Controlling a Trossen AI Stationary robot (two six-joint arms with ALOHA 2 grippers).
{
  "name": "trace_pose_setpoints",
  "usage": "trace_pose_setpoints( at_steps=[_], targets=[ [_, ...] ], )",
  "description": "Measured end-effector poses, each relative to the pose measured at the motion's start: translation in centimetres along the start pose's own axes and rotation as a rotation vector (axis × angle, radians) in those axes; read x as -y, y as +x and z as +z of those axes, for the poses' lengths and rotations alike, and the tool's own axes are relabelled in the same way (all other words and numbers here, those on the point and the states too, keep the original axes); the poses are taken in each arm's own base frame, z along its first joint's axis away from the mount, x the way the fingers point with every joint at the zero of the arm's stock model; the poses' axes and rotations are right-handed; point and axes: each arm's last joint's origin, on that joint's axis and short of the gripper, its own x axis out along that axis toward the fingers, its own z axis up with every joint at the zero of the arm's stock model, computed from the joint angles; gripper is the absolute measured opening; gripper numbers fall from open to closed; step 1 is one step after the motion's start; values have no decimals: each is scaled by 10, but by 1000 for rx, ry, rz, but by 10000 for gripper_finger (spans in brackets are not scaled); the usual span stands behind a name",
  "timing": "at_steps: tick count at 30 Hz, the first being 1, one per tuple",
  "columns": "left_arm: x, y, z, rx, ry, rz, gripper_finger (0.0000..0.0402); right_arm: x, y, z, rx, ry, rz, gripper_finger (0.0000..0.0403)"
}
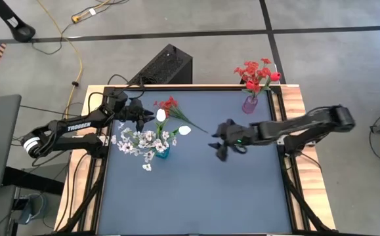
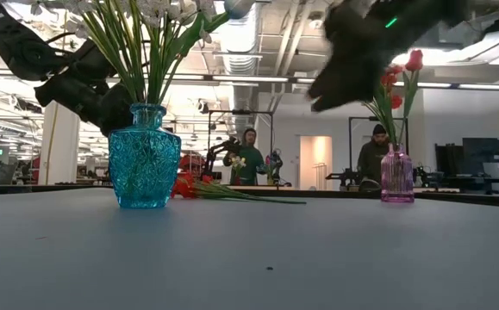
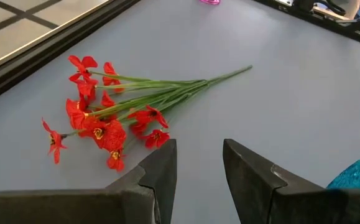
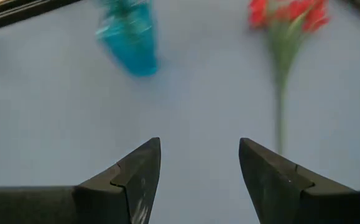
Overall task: Sort flowers into vase by color
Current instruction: Put the red flowers into the purple vase
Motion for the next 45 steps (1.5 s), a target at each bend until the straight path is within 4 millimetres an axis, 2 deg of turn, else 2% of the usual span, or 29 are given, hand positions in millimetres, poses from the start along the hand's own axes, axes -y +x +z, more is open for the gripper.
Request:
trace_pose_setpoints(
  at_steps=[4, 8, 13, 19, 25, 33, 38, 41, 45],
  targets=[
    [0, 0, 0, -4, -3, -1, 119, 12, 48, 3, 61, -2, -59, 244],
    [0, 0, -1, -13, -17, -2, 119, 34, 91, 1, 75, 28, -107, 244],
    [0, 0, -2, -15, -20, -1, 119, 59, 133, 10, 35, -19, -192, 244],
    [0, 0, -2, -16, -26, -1, 119, 75, 171, 16, -1, -43, -236, 244],
    [6, 2, -7, -31, -18, -55, 119, 87, 190, 22, -30, -29, -269, 244],
    [11, 1, -45, 43, -43, 34, 119, 93, 211, 21, -94, -16, -287, 244],
    [12, -1, -56, 39, -74, 65, 119, 91, 223, 20, -98, -30, -321, 242],
    [12, -1, -57, 34, -77, 65, 119, 86, 224, 23, -98, -75, -331, 226],
    [12, -1, -56, 43, -70, 65, 119, 85, 221, 29, -144, -111, -328, 185]
  ],
)
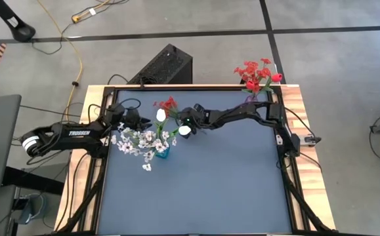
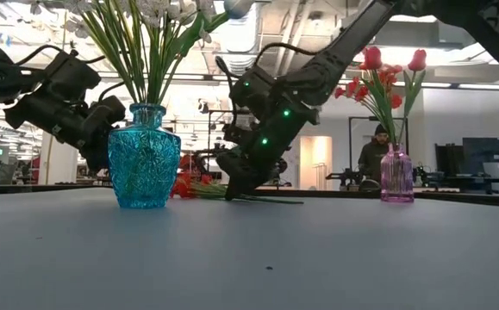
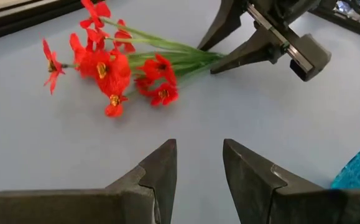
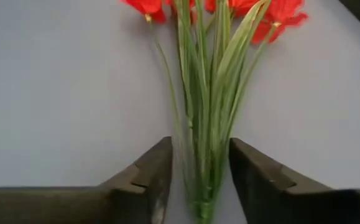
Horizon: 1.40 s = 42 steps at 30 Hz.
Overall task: Sort flowers into vase by color
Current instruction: Put the red flowers into the purple vase
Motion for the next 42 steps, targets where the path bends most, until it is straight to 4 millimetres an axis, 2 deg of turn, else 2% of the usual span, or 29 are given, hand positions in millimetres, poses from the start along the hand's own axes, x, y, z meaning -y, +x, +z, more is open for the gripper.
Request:
trace_pose_setpoints(
  at_steps=[7, 9, 14, 17, 20, 23, 29, 33, 37, 40, 42],
  targets=[
    [0, 0, 0, 5, 16, 0, 119, -5, -10, 11, -122, -97, 3, 57],
    [0, 0, 0, 5, 26, -1, 119, -6, -18, 15, -142, -102, 0, 25],
    [0, 0, 0, 4, 30, -1, 119, -3, -53, 25, -110, -66, 7, 26],
    [0, 0, 0, 0, 37, -4, 119, 1, -81, 20, -50, -35, 20, 24],
    [0, 0, -1, -9, 49, -3, 119, 5, -111, 0, 36, 22, 48, 24],
    [0, 0, -1, -9, 61, 5, 119, 7, -143, -29, 128, 124, 106, 24],
    [0, 0, -1, -10, 60, 6, 119, -5, -195, -92, 89, 254, 226, 24],
    [0, 0, 0, -4, 62, 8, 119, -9, -227, -118, -11, 334, 254, 24],
    [0, 0, 1, 6, 66, 8, 119, -2, -248, -138, -117, 411, 153, 39],
    [0, 0, 1, 7, 63, 7, 119, -2, -260, -147, -105, 406, 102, 33],
    [0, 0, 1, 7, 63, 4, 119, -3, -269, -148, -25, 387, 82, 23]
  ],
)
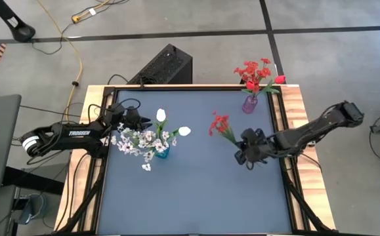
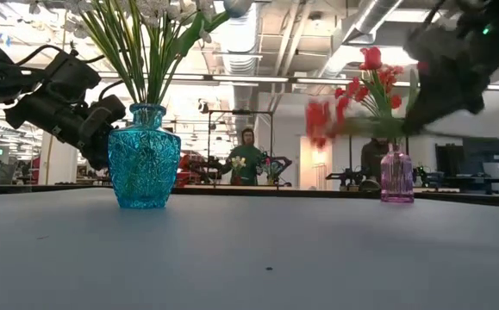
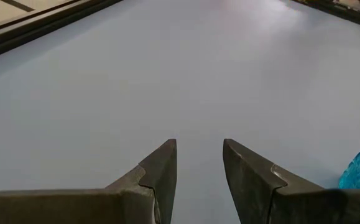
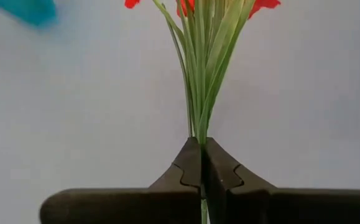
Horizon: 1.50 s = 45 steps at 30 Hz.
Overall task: Sort flowers into vase by color
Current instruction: Put the red flowers into the purple vase
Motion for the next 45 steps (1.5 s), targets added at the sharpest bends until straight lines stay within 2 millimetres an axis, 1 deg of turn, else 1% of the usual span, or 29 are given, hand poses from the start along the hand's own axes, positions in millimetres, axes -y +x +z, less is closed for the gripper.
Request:
trace_pose_setpoints(
  at_steps=[4, 7, 9, 11, 13, 16, 19, 22, 25, 27, 30, 33, 35, 40, 42, 45],
  targets=[
    [0, 0, 0, 0, 0, -1, 119, -7, -22, -4, 289, -84, -28, 23],
    [0, 0, 0, 2, 5, -2, 119, -15, -36, -3, 504, -92, -37, 23],
    [0, 0, 1, 14, 16, -1, 119, -22, -38, 1, 546, -78, -11, 23],
    [0, 0, 2, 23, 20, -1, 119, -26, -33, 4, 476, -78, 49, 23],
    [0, 0, 3, 28, 17, -2, 119, -24, -21, 4, 359, -54, 72, 23],
    [0, 0, 3, 28, 3, -5, 119, -17, -1, 1, 173, -10, 35, 23],
    [1, 0, 3, 28, -15, -27, 119, -15, 17, 0, 49, -21, 3, 28],
    [1, 0, 3, 27, -24, -42, 119, -13, 30, 1, -59, -41, 24, 64],
    [1, 0, 3, 27, -31, -48, 119, -7, 40, 4, -189, -18, 47, 104],
    [1, 0, 3, 26, -31, -47, 119, -4, 45, 7, -262, -28, 83, 130],
    [1, 0, 3, 29, -35, -47, 119, 0, 47, 14, -326, -62, 139, 165],
    [1, 0, 3, 29, -38, -46, 119, 2, 45, 26, -368, -100, 183, 196],
    [1, 0, 3, 29, -39, -47, 119, 3, 43, 35, -406, -110, 193, 209],
    [1, 0, 3, 30, -39, -39, 119, 3, 47, 47, -516, -159, 126, 214],
    [1, 0, 3, 30, -39, -27, 119, 1, 53, 51, -553, -180, 96, 211],
    [1, 0, 3, 30, -37, -23, 119, -4, 68, 50, -609, -215, 60, 207]
  ],
)
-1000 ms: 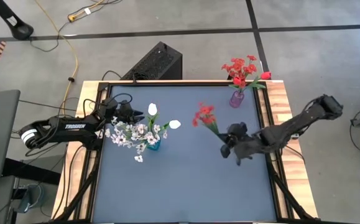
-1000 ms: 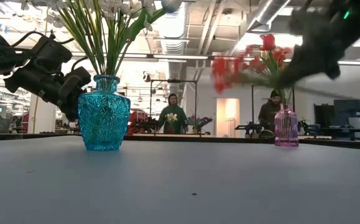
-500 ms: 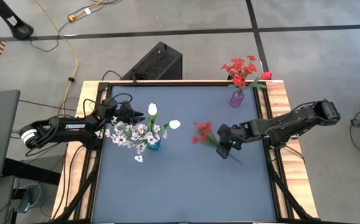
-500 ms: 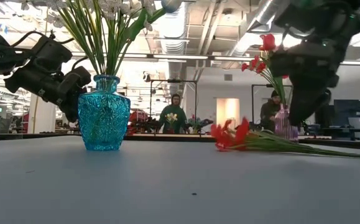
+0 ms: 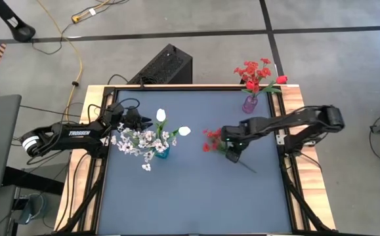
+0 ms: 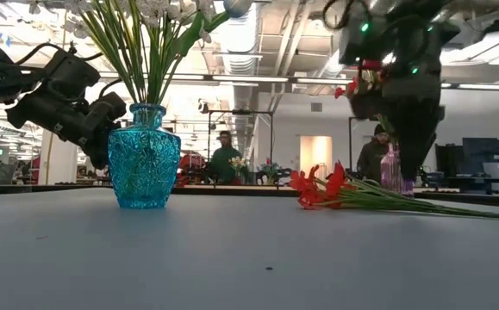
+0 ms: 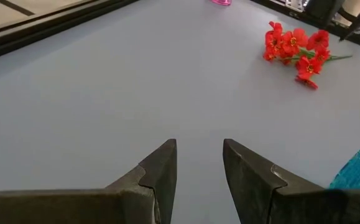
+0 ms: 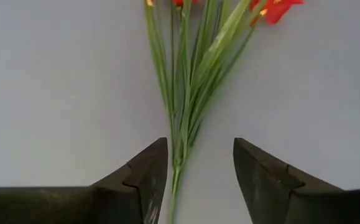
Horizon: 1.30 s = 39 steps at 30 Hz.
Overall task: Sort flowers into vase by color
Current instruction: Put the red flowers into the purple vase
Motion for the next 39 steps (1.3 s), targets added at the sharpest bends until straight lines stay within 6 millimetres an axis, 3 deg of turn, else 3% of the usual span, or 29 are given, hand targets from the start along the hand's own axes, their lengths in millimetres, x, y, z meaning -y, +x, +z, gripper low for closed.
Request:
trace_pose_setpoints(
  at_steps=[6, 16, 20, 24, 27, 32, 35, 39],
  targets=[
    [0, 0, 0, -2, 11, -4, 119, -8, 28, 12, -143, -45, -11, 205],
    [0, 0, -1, -8, 21, -3, 119, -17, 54, 24, -264, -52, -57, 200],
    [0, 0, -2, -18, 18, 0, 119, -22, 58, 27, -308, -49, -86, 159],
    [0, 0, -3, -25, 15, 1, 119, -29, 56, 31, -312, -62, -84, 77],
    [0, 0, -3, -25, 14, 1, 119, -38, 46, 34, -264, -83, -49, 27],
    [0, 0, -3, -30, 13, 3, 119, -49, 12, 27, -121, -96, -80, 32],
    [0, 0, -4, -39, 21, 4, 119, -57, -22, 10, 87, -92, -183, 32],
    [-1, 0, -5, -51, 39, 19, 119, -57, -60, -29, 369, -11, -240, 29]
  ],
)
